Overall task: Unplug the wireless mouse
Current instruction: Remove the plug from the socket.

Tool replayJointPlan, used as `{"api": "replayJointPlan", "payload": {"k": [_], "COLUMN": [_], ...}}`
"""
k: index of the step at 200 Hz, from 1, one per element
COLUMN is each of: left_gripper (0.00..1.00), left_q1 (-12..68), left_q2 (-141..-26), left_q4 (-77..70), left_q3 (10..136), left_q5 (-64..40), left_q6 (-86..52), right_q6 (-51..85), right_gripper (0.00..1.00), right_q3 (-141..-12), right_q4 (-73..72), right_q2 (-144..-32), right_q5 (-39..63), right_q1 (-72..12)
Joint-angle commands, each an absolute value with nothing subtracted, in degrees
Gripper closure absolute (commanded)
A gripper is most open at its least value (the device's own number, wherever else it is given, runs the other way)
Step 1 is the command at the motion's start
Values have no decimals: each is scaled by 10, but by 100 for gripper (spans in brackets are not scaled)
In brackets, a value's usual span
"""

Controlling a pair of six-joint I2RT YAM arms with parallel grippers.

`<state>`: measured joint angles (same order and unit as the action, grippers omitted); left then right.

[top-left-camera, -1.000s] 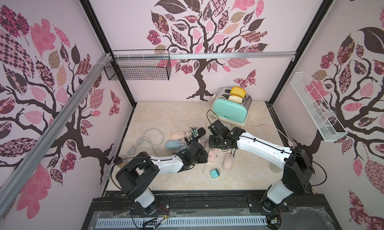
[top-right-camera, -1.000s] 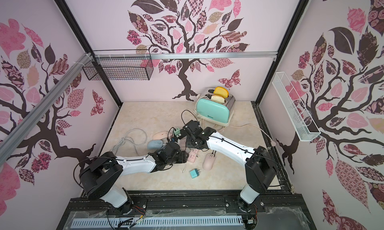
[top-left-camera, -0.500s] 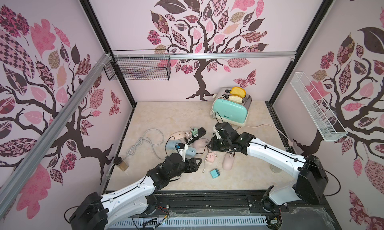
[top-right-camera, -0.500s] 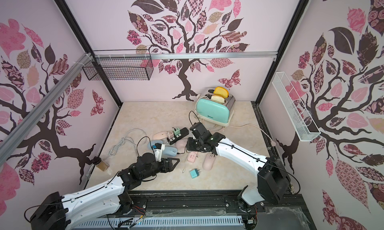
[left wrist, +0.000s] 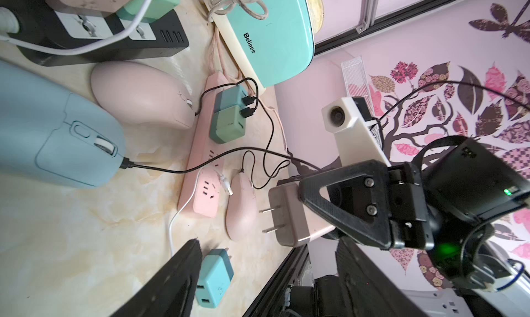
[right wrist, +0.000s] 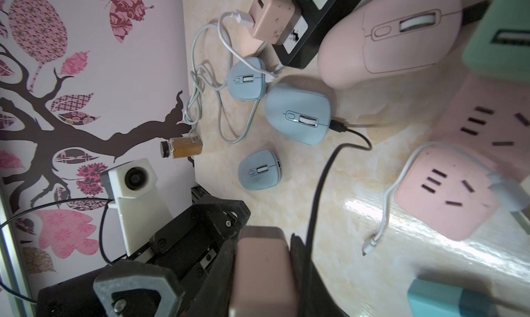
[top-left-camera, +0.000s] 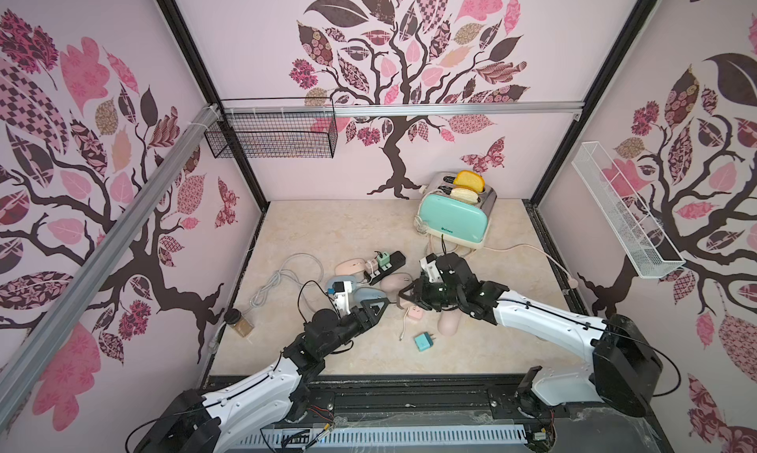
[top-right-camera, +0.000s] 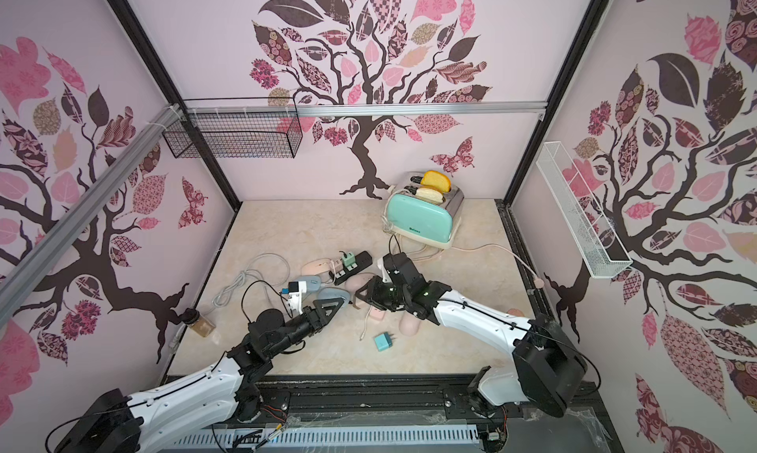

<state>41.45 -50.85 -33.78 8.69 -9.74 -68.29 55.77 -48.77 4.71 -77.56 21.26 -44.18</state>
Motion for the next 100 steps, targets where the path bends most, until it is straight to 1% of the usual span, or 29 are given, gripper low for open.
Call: {"api": "replayJointPlan", "payload": {"k": [1, 16, 56, 73, 100], "left_gripper": [27, 31, 34, 37, 45], "left_q1": [412, 412, 413, 412, 412], "left_q2": [-523, -533, -556, -558, -552], "left_q4": [-401, -423, -485, -498, -502], "left_q3": [95, 88, 80, 82, 82], "left_q5": [-104, -97, -92, -92, -91], "left_q6": [-713, -726, -763, -773, -785], "right_q6": [618, 639, 660, 674, 695], "right_gripper": [100, 100, 100, 100, 100], "right_q3": [-485, -478, -474, -469, -456], "right_q4": [-40, -72, -116, -145, -189], "right_q2": [-758, -756, -761, -769, -772], "right_q5": [213, 211, 198, 199, 191], "right_q1": [-449, -454, -474, -479, -484]}}
